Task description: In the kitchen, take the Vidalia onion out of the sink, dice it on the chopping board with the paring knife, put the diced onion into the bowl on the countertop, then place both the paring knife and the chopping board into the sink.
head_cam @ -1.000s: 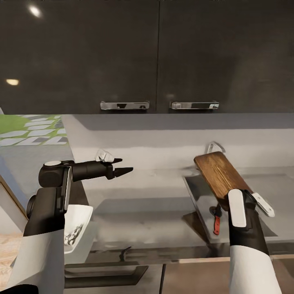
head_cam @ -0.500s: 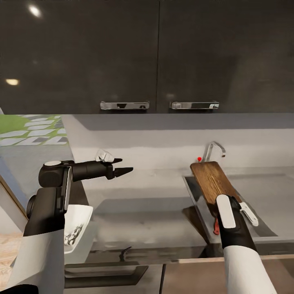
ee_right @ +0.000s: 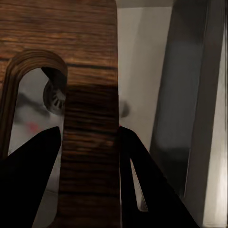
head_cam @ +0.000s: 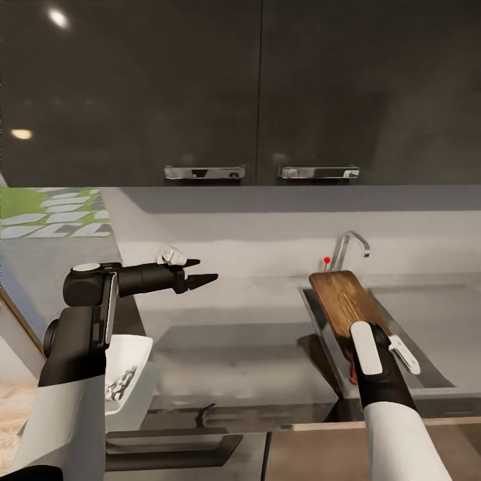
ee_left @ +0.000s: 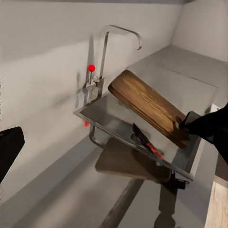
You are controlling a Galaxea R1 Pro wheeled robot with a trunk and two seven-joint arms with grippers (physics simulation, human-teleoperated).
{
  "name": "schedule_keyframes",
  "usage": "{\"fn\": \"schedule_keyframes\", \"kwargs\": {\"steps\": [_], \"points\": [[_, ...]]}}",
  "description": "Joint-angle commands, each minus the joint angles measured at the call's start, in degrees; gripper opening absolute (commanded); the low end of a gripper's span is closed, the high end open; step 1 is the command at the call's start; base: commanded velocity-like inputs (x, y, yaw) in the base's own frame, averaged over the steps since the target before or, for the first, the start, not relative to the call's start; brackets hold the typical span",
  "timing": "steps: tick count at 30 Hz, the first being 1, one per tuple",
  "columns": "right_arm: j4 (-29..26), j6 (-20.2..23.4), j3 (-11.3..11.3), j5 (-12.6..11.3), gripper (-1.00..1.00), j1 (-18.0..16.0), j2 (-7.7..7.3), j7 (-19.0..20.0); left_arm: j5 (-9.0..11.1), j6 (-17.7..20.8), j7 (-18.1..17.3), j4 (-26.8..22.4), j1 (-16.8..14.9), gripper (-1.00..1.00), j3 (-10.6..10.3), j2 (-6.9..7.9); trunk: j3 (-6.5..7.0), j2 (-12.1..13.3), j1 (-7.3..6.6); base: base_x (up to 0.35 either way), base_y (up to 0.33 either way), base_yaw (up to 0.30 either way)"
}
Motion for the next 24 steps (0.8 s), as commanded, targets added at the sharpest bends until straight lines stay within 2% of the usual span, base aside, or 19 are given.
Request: {"fn": "schedule_keyframes", "kwargs": {"steps": [1, 7, 12, 17, 24], "points": [[0.0, 0.5, -0.1, 0.0, -1.00, -0.1, 0.03, -0.6, -0.6, 0.5, -0.6, 0.0, -0.1, 1.00, 0.1, -0.07, -0.13, -0.1, 0.04, 0.000, 0.000, 0.064], [0.2, 0.4, -0.1, 0.0, -1.00, -0.1, -0.06, -3.5, -0.6, 0.5, -0.6, 0.0, -0.1, 1.00, 0.1, -0.07, -0.13, -0.1, 0.04, 0.000, 0.000, 0.071], [0.3, 0.0, -0.2, 0.0, -1.00, -0.1, -0.07, -3.9, -0.6, 0.5, -0.6, 0.0, -0.1, 1.00, 0.1, -0.07, -0.13, -0.1, 0.04, 0.000, 0.000, 0.080], [0.4, -2.5, -0.4, 0.0, -1.00, -0.1, -0.07, -4.1, -0.6, 0.5, -0.6, 0.0, -0.1, 1.00, 0.1, -0.07, -0.13, -0.1, 0.04, 0.004, -0.005, 0.079], [0.4, -3.1, -1.8, -0.1, -1.00, -0.1, -0.07, -4.2, -0.6, 0.5, -0.5, 0.0, -0.1, 1.00, 0.1, -0.08, -0.13, -0.1, 0.04, 0.104, -0.147, 0.021]]}}
